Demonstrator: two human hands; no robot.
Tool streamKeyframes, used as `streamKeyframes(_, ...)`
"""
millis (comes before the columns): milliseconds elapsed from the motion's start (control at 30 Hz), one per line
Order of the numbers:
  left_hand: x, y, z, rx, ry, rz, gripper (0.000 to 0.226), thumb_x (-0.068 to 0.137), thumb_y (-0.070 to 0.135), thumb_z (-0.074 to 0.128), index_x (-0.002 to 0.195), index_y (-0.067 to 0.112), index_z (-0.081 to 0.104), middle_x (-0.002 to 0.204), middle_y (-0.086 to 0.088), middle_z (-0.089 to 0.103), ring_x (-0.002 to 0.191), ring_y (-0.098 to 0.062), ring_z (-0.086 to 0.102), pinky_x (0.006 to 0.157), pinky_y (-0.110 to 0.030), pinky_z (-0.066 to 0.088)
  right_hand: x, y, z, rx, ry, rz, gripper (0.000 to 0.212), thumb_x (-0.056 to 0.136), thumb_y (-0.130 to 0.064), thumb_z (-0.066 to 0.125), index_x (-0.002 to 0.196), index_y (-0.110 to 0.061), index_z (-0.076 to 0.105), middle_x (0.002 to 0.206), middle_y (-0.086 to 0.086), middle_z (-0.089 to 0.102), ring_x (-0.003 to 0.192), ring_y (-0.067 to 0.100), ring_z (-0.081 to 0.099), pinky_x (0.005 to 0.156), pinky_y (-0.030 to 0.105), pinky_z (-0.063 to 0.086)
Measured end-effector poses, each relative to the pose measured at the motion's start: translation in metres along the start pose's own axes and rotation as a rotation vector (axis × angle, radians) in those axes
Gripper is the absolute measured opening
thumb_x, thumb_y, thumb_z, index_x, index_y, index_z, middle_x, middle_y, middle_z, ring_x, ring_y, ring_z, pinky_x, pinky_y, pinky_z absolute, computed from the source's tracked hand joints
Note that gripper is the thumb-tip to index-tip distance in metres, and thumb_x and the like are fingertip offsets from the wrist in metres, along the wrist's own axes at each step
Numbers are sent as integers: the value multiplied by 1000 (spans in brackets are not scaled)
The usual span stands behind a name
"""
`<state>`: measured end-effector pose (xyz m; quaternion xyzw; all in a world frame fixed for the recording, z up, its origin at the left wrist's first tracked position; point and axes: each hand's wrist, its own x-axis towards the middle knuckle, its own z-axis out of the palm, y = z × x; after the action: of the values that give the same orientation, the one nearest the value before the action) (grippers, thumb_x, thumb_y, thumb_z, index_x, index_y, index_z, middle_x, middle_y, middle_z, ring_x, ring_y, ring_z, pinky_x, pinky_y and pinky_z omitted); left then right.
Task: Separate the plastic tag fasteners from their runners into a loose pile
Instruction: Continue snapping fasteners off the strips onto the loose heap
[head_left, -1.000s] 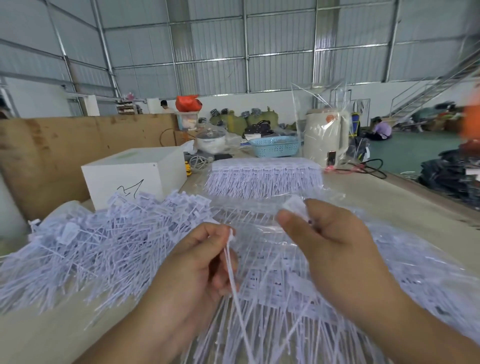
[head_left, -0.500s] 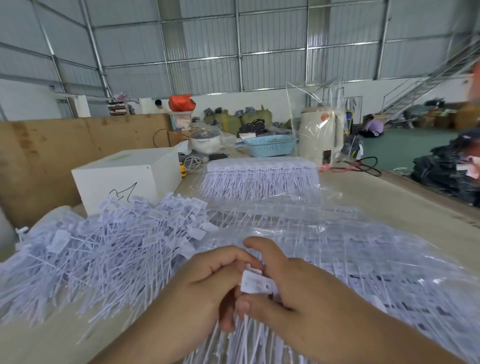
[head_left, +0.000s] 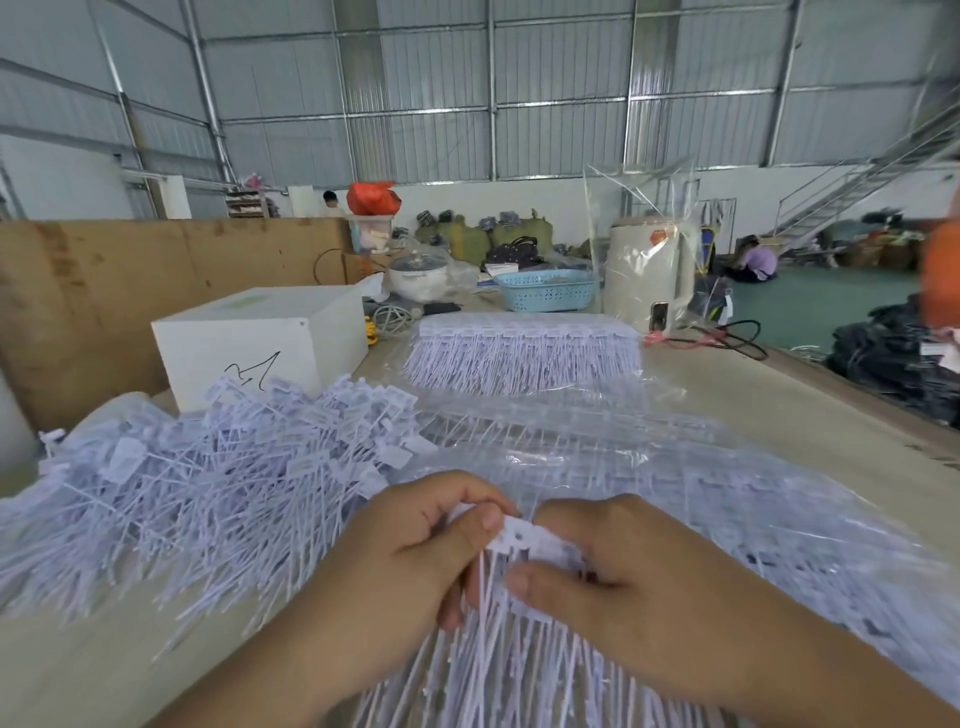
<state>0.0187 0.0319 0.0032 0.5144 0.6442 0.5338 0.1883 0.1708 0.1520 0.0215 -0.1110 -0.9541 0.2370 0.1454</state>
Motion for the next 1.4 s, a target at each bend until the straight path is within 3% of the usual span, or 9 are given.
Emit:
streamKeyframes(233, 2, -2, 9, -247, 128, 22, 21, 76, 39, 59, 80, 26, 74, 49, -11, 55, 36, -17, 47, 41, -17, 38, 2, -3, 1, 20, 162, 13, 32, 93, -52, 53, 80, -23, 53, 57, -2, 44, 50, 9, 41, 54, 34, 39)
streamKeyframes(367, 1, 2, 16, -420, 214, -1, 23, 72, 35, 61, 79, 17, 75, 47, -9, 50, 33, -15, 42, 38, -20, 36, 0, -13, 7, 54, 271, -8, 33, 90, -54, 51, 81, -22, 54, 57, -3, 50, 49, 11, 46, 54, 36, 45)
streamKeyframes(533, 5, 1, 3, -535, 331, -52, 19, 77, 24, 60, 76, 11, 73, 50, -8, 50, 35, -14, 39, 43, -20, 35, 0, 0, -11, 399, 598, 16, 42, 78, -55, 53, 68, -14, 50, 45, -8, 28, 39, 7, 24, 38, 16, 26)
streamKeyframes(667, 4, 0, -2, -306, 246, 6, 19, 88, 25, 59, 79, 17, 73, 49, -12, 54, 34, -16, 46, 38, -17, 37, -1, 0, -6, 319, 245, -22, 28, 83, -58, 56, 109, -46, 51, 51, -5, 52, 41, 10, 47, 41, 21, 36)
streamKeyframes(733, 2, 0, 2, -261, 125, 7, 12, 85, 31, 69, 81, 21, 73, 48, -11, 56, 34, -17, 48, 39, -18, 38, 2, 0, 1, 166, 128, -34, 48, 87, -58, 54, 128, -57, 30, 77, -6, 66, 76, 7, 64, 64, 29, 52)
streamKeyframes(833, -2, 0, 8, -200, 33, -17, 13, 82, 37, 60, 82, 31, 72, 47, -6, 57, 37, -19, 53, 42, -20, 41, 5, -2, 5, 79, 81, -30, 67, 90, -59, 50, 142, -55, 8, 73, -25, 60, 92, 3, 62, 89, 36, 51)
streamKeyframes(1067, -5, 4, 12, -226, 51, -27, 20, 82, 45, 69, 77, 26, 71, 46, 5, 52, 41, -7, 46, 44, -14, 36, 6, -17, 24, -102, 80, -72, 89, 83, -65, 44, 134, -60, -29, 93, -28, 48, 60, -11, 49, 54, 14, 37)
streamKeyframes(1267, -4, 5, 17, -421, -28, -57, 19, 73, 31, 68, 88, 22, 75, 72, -19, 59, 61, -22, 54, 48, -21, 44, 5, -17, 20, -106, 119, -79, 94, 86, -60, 43, 128, -57, -41, 135, -27, 41, 73, -3, 52, 64, 19, 46)
streamKeyframes(1400, -5, 6, 12, -439, -96, 15, 29, 66, 40, 74, 86, 19, 74, 74, -7, 66, 67, -15, 61, 59, -20, 48, 5, -19, 21, -119, 106, -95, 97, 88, -61, 46, 126, -57, -43, 142, -30, 30, 97, 0, 55, 75, 23, 50)
